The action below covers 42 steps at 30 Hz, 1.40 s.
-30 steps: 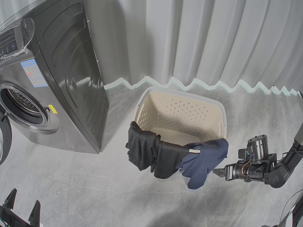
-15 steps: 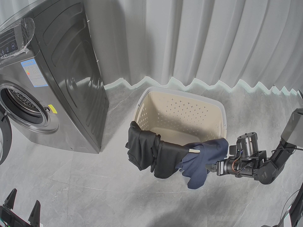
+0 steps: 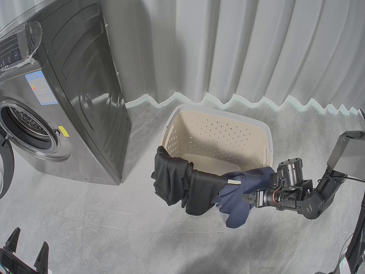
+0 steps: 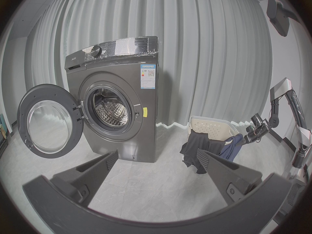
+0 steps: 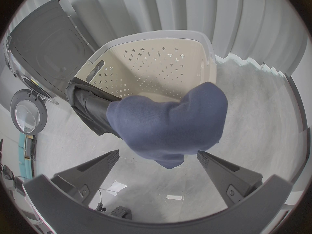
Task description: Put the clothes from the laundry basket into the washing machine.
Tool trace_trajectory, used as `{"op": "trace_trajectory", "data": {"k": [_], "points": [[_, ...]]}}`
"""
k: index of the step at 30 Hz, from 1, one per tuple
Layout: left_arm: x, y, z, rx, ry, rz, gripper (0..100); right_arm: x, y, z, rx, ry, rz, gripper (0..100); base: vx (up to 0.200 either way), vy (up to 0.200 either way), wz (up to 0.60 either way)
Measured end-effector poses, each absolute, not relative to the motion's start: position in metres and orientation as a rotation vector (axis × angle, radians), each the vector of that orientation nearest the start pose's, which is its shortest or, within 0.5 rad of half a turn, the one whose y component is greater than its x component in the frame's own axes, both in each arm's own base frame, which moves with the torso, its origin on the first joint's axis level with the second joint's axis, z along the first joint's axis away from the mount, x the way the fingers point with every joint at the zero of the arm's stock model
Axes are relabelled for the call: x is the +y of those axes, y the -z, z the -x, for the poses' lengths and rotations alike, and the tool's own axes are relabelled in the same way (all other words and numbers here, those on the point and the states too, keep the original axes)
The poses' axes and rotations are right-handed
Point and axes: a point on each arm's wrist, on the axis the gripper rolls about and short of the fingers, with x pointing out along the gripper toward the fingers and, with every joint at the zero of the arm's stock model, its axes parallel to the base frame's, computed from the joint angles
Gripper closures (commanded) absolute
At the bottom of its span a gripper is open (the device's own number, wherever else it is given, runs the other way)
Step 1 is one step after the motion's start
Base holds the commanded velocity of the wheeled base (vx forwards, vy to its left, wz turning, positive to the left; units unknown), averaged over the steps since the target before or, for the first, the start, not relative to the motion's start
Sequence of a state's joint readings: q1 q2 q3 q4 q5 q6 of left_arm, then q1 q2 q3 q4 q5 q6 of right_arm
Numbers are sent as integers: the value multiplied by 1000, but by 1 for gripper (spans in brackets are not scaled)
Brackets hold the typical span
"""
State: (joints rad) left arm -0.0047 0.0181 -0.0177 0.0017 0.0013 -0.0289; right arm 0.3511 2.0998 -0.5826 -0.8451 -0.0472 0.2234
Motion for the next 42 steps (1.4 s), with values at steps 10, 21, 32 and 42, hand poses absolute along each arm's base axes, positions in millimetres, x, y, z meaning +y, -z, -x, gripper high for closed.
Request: {"op": "trace_trajectory", "data": {"k": [10,21,32,42], "points": [[0,-81,23,2,3,29,0,111,-22,-312,670,-208,-100,0,0,0,0],[0,-81,23,2,3,29,0,113,-24,-321,613,-215,-114,100,0,0,0],[0,-81,23,2,3,30,0,110,-30,-308,612,-226,-108,100,0,0,0],[0,-81,23,2,3,29,0,104,-82,-273,496,-282,-126,100,0,0,0]]}}
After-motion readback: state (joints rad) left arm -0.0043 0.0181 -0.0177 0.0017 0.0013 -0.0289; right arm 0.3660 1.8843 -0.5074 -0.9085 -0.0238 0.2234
